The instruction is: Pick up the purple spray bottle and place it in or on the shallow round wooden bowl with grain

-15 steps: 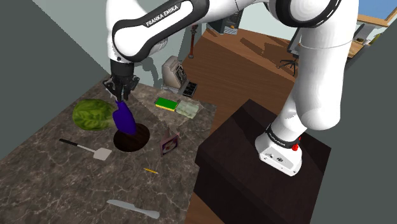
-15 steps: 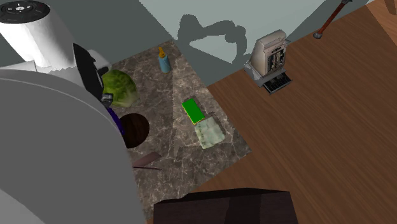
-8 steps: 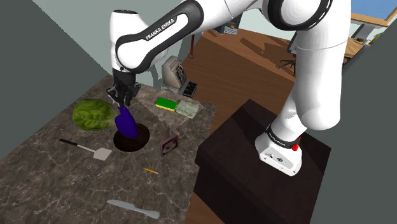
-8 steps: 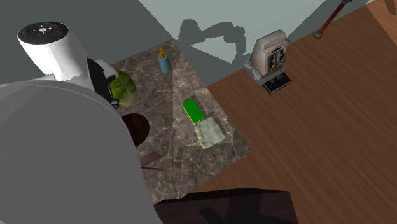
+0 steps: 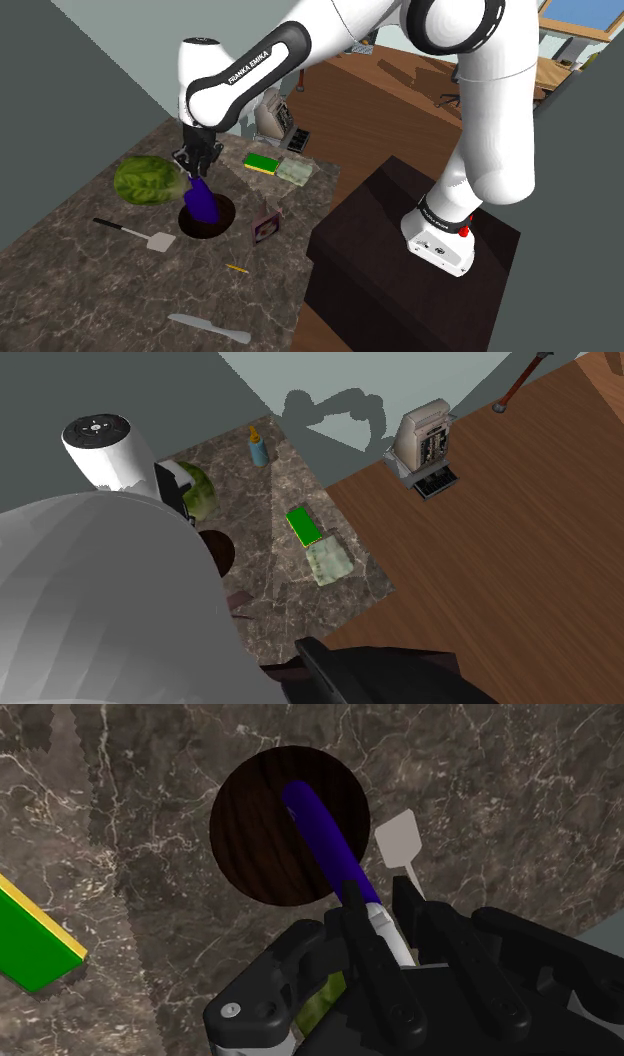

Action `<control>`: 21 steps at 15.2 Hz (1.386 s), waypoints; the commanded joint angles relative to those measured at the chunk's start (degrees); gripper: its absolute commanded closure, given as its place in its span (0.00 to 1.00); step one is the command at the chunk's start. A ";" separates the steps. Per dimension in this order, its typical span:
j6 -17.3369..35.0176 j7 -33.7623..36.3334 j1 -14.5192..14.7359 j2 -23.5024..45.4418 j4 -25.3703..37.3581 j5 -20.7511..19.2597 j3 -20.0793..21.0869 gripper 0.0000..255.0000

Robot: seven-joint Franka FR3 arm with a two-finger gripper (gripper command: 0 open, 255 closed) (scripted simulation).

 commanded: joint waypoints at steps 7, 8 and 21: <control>0.25 -0.04 0.01 0.21 0.01 0.00 -0.01 0.00; 0.25 -0.04 0.01 0.21 0.01 0.00 -0.01 0.00; -4.59 -0.34 -1.20 -5.18 -0.65 0.48 0.17 0.00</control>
